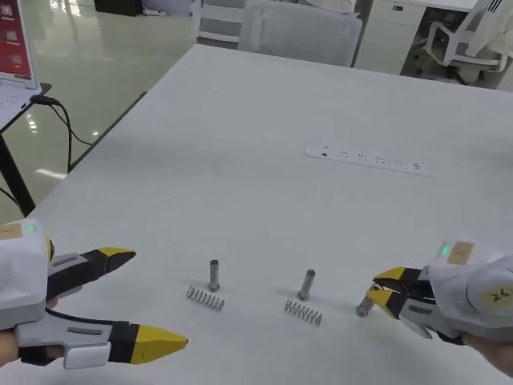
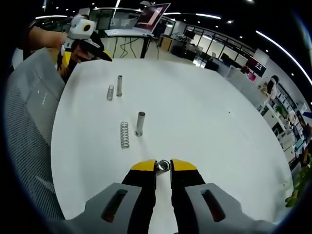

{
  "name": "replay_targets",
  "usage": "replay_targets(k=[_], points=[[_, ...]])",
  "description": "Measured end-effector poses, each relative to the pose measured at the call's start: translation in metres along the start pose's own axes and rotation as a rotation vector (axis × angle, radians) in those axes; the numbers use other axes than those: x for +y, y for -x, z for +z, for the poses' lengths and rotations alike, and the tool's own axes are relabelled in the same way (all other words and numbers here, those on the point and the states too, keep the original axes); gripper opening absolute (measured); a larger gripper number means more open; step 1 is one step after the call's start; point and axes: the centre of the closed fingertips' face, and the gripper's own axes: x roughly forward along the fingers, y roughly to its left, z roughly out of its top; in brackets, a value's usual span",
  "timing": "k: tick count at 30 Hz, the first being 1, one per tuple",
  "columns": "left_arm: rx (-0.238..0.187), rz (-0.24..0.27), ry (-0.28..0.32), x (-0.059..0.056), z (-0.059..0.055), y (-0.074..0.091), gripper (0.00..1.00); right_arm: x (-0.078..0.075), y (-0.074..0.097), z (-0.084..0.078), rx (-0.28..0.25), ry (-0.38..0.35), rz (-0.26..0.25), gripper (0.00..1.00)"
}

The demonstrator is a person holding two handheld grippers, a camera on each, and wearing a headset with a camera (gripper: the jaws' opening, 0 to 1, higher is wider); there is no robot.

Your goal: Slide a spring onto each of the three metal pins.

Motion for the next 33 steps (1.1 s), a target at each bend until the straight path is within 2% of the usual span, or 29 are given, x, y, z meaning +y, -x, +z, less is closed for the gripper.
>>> replay_targets(k=[3,4,6,11,18,28,33], points=[[0.001,0.0,0.001,-0.001,-0.001,0.0,0.98,0.005,-0.004,-0.008,0.029,0.02,0.01,0.08],[0.002,0.001,0.0,0.0,-0.002,0.0,0.98,0.003,-0.004,-0.005,0.007,0.022,0.0,0.08],[-0.002,0.002,0.003,-0.001,-0.001,0.0,0.98,0.003,-0.002,-0.004,0.011,0.002,0.006,0.08],[0.002,-0.004,0.005,-0.001,-0.002,-0.001,0.98,0.003,-0.003,-0.004,0.017,0.013,0.014,0.09],[-0.002,-0.014,0.001,-0.004,0.001,-0.002,0.98,0.004,0.001,-0.001,0.011,-0.007,0.018,0.1],[-0.006,-0.009,0.0,-0.002,0.003,-0.002,0.98,-0.002,0.015,0.016,-0.039,-0.031,-0.008,0.11],[-0.003,-0.012,-0.003,-0.003,0.003,-0.003,0.98,0.001,0.02,0.031,-0.079,-0.043,0.001,0.11]])
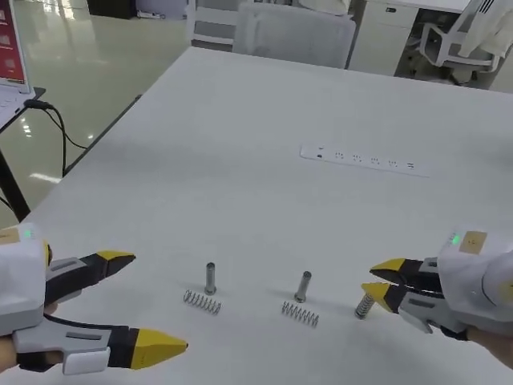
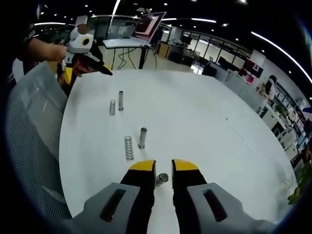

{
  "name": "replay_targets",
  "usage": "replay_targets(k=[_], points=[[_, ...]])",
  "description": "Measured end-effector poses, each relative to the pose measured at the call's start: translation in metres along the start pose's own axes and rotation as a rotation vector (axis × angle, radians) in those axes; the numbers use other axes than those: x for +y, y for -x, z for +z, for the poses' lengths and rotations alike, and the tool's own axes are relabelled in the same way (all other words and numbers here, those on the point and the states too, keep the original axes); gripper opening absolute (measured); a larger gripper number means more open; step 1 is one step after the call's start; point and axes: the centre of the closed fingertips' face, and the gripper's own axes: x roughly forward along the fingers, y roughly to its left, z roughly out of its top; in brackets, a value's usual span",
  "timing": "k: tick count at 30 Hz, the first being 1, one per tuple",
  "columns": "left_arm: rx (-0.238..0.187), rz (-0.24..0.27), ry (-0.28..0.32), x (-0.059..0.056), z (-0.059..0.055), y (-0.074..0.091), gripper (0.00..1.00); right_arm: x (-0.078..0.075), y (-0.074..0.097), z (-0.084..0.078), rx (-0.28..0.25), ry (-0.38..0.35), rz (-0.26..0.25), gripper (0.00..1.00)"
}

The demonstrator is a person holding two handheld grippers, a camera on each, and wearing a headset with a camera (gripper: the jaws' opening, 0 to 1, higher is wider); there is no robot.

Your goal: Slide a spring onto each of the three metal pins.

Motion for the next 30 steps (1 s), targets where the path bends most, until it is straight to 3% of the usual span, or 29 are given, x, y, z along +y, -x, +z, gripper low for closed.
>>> replay_targets(k=[12,30], points=[[0.0,-0.005,-0.01,-0.002,0.003,0.0,0.98,0.027,-0.008,0.018,-0.025,0.022,0.069,0.11],[0.008,-0.004,-0.011,-0.004,0.001,0.001,0.97,0.057,-0.029,0.019,-0.012,0.035,0.146,0.1]])
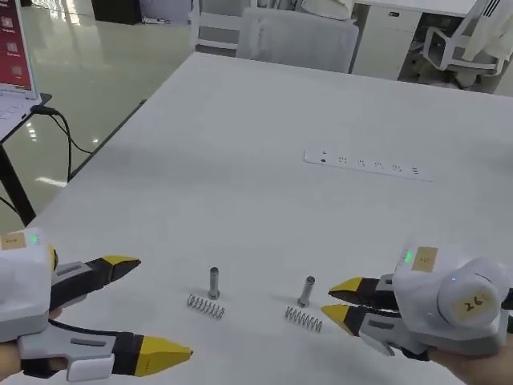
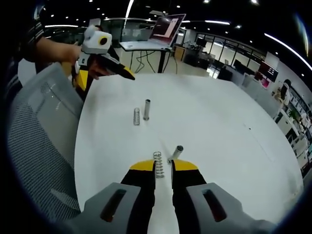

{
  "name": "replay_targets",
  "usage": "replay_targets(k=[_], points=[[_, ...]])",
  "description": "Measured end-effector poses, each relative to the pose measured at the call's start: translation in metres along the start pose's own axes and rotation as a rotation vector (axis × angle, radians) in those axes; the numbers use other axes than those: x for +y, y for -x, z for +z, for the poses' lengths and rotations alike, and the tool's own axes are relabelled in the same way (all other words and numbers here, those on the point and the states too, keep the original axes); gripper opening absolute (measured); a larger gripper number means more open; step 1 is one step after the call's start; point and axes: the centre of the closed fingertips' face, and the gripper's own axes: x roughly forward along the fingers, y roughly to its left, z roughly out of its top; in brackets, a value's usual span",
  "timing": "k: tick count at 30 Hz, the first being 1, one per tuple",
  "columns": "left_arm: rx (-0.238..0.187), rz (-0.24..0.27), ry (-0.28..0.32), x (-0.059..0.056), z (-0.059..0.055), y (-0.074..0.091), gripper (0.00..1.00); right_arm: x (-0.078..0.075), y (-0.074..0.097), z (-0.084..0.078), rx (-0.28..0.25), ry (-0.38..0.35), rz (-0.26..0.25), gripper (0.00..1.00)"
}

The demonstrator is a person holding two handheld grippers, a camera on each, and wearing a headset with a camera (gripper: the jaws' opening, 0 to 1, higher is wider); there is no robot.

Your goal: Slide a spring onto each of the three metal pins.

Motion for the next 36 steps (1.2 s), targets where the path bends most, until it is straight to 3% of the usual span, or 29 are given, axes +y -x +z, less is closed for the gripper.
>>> replay_targets(k=[14,36], points=[[0.005,-0.001,0.003,-0.001,-0.002,0.001,0.97,0.009,-0.026,-0.018,0.061,0.002,0.034,0.1],[0.013,0.005,0.005,0.0,-0.005,0.003,0.97,0.008,-0.046,-0.044,0.138,-0.025,0.047,0.09]])
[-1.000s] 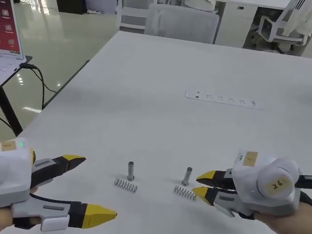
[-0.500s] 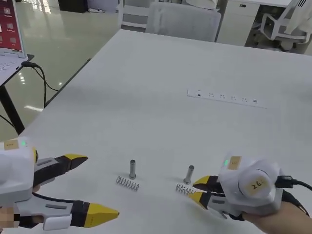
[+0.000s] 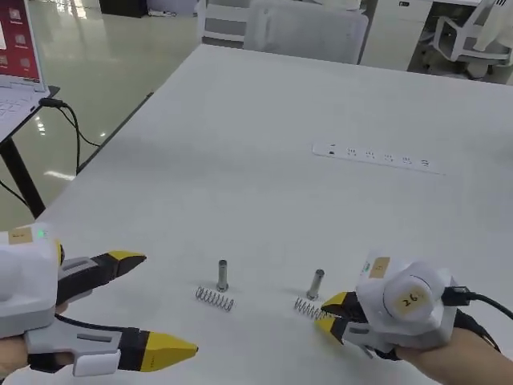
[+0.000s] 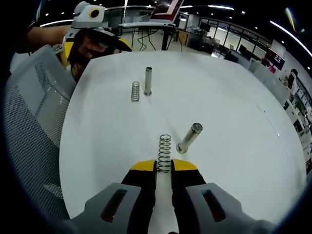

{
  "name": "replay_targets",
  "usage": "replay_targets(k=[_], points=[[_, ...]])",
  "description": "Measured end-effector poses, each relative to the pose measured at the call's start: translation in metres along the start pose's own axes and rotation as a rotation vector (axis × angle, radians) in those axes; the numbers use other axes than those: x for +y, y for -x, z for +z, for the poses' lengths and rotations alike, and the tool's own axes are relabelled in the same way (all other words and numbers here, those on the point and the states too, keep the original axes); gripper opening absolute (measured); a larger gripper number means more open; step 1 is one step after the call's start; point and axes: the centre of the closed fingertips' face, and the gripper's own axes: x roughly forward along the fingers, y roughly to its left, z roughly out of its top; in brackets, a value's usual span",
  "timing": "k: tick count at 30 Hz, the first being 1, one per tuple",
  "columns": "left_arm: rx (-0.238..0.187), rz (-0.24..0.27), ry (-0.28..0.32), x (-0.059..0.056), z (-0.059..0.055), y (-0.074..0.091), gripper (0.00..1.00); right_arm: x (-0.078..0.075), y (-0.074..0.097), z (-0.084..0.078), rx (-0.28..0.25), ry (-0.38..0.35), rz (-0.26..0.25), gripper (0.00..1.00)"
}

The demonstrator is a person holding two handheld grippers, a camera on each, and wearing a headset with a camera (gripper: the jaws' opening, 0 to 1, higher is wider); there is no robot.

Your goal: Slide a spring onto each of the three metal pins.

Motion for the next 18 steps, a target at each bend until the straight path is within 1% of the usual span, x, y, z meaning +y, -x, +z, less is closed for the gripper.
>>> replay_targets(k=[2,3,4,7,10,13,14,18], points=[[0.002,0.0,0.0,0.0,-0.001,0.0,0.97,0.0,-0.001,-0.002,0.006,0.002,0.001,0.09],[0.007,0.0,-0.004,0.0,-0.001,0.0,0.97,0.0,-0.001,-0.001,-0.006,-0.007,0.003,0.08],[0.01,-0.001,-0.005,-0.001,-0.002,0.0,0.97,0.0,-0.001,-0.002,-0.002,-0.016,0.003,0.08],[0.018,-0.007,-0.009,-0.002,-0.003,-0.001,0.97,0.002,-0.002,0.0,-0.024,-0.04,0.019,0.08],[0.024,-0.01,-0.012,-0.004,-0.004,-0.002,0.97,0.003,-0.002,0.0,-0.023,-0.053,0.027,0.08],[0.039,-0.017,-0.025,-0.006,-0.006,-0.003,0.98,0.004,-0.001,0.0,-0.021,-0.054,0.026,0.08],[0.043,-0.019,-0.03,-0.007,-0.006,-0.003,0.98,0.004,0.002,0.002,-0.033,-0.05,0.025,0.08],[0.05,-0.037,-0.037,-0.013,-0.006,-0.002,0.97,0.006,0.011,0.008,-0.044,-0.028,0.029,0.08]])
